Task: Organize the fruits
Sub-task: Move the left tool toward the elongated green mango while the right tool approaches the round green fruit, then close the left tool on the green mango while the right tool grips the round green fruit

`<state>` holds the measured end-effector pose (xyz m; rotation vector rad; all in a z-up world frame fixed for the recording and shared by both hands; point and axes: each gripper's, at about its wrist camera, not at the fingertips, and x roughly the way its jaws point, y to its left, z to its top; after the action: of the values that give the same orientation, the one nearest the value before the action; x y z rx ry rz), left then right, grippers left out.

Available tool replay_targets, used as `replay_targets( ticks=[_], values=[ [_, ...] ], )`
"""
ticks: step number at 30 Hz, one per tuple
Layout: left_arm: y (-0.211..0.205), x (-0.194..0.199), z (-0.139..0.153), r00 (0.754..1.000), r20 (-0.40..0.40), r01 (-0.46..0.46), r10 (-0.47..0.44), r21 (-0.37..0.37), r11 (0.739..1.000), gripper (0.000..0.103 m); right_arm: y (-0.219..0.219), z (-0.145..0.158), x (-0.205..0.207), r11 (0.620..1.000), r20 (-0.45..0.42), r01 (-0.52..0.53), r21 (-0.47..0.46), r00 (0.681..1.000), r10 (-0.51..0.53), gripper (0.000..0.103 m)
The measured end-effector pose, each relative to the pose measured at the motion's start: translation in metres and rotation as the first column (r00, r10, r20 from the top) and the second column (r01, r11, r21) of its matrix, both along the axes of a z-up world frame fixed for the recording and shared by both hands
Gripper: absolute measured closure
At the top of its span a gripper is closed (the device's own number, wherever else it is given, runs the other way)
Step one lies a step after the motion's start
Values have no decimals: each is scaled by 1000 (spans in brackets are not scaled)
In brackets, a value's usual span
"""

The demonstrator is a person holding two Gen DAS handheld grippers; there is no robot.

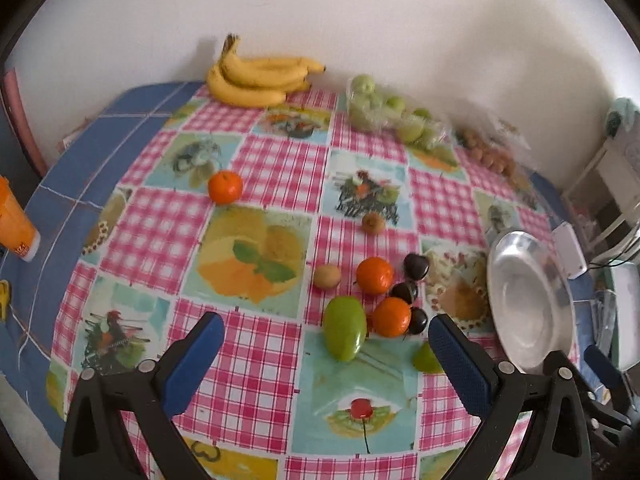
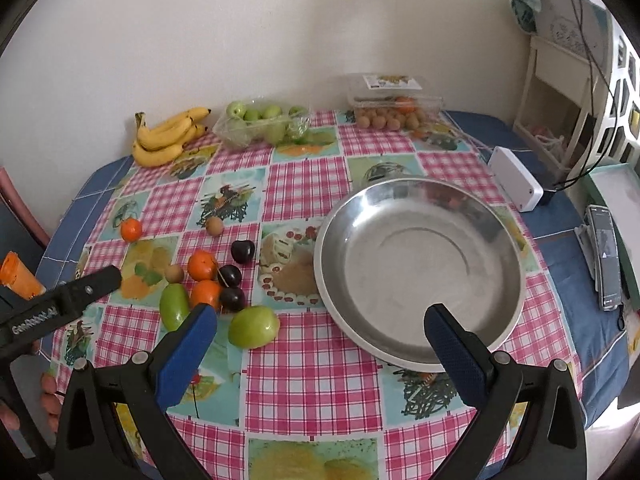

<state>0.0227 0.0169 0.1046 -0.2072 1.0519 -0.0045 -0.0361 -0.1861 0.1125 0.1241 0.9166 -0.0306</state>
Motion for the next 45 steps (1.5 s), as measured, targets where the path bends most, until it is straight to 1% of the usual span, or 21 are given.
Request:
replay_targets(
  ticks=[5, 8, 12, 14, 16, 18, 22, 25, 28, 29, 31, 32, 34, 36, 39, 41, 45],
  values=[
    [-2, 11, -19, 998, -56, -10, 10, -10, 1000, 0, 4, -8, 13, 999, -42, -40, 27, 998, 41, 0],
    [4, 15, -26, 997, -65, -36, 34, -36, 999, 0, 9, -12, 20, 996, -62, -71, 47, 995, 73, 0],
    [12, 19, -31, 996, -75, -56, 53, -29, 998, 0, 16, -14, 29, 994, -73, -94, 64, 992, 98, 0],
    [15, 19, -30, 996, -67, -63, 61, -31, 998, 0, 20, -15, 33, 995, -78, -90, 54, 992, 94, 0],
    [17, 18, -29, 996, -66, -68, 65, -36, 997, 0, 26, -16, 38, 997, -89, -77, 20, 993, 78, 0],
    [18, 19, -30, 995, -75, -69, 67, -28, 997, 0, 29, -18, 41, 997, -97, -78, 18, 992, 79, 0],
    [17, 20, -31, 994, -84, -66, 68, 20, 998, 0, 38, -26, 44, 993, -120, -115, 14, 986, 116, 0],
    [18, 21, -32, 993, -91, -71, 74, 33, 997, 0, 41, -28, 44, 991, -128, -136, -8, 983, 134, 0],
    [15, 21, -33, 995, -87, -55, 59, 40, 998, 0, 39, -31, 45, 989, -144, -148, -3, 979, 146, 0],
    [13, 22, -34, 995, -89, -46, 48, 31, 998, 0, 39, -32, 45, 989, -146, -148, -7, 978, 145, 0],
    [11, 23, -38, 994, -103, -28, 26, -13, 1000, 0, 40, -36, 46, 988, -160, -153, -19, 976, 148, 0],
    [9, 24, -41, 993, -114, -19, 14, -41, 999, 0, 42, -39, 46, 987, -169, -162, -11, 973, 158, 0],
    [6, 25, -47, 991, -137, -14, 4, -70, 997, 0, 46, -43, 47, 983, -183, -184, 14, 966, 184, 0],
    [2, 26, -55, 986, -165, -2, -11, -79, 997, 1, 50, -46, 47, 978, -188, -206, 23, 960, 206, 0],
    [0, 27, -61, 984, -177, 6, -22, -94, 996, 3, 55, -50, 48, 973, -193, -230, 21, 954, 230, 0],
    [-2, 28, -61, 984, -176, 12, -31, -110, 994, 8, 56, -54, 49, 971, -200, -236, 30, 951, 237, 2],
    [-9, 30, -66, 980, -189, 34, -58, -128, 991, 18, 57, -65, 52, 970, -228, -240, 39, 943, 242, 18]
  ],
)
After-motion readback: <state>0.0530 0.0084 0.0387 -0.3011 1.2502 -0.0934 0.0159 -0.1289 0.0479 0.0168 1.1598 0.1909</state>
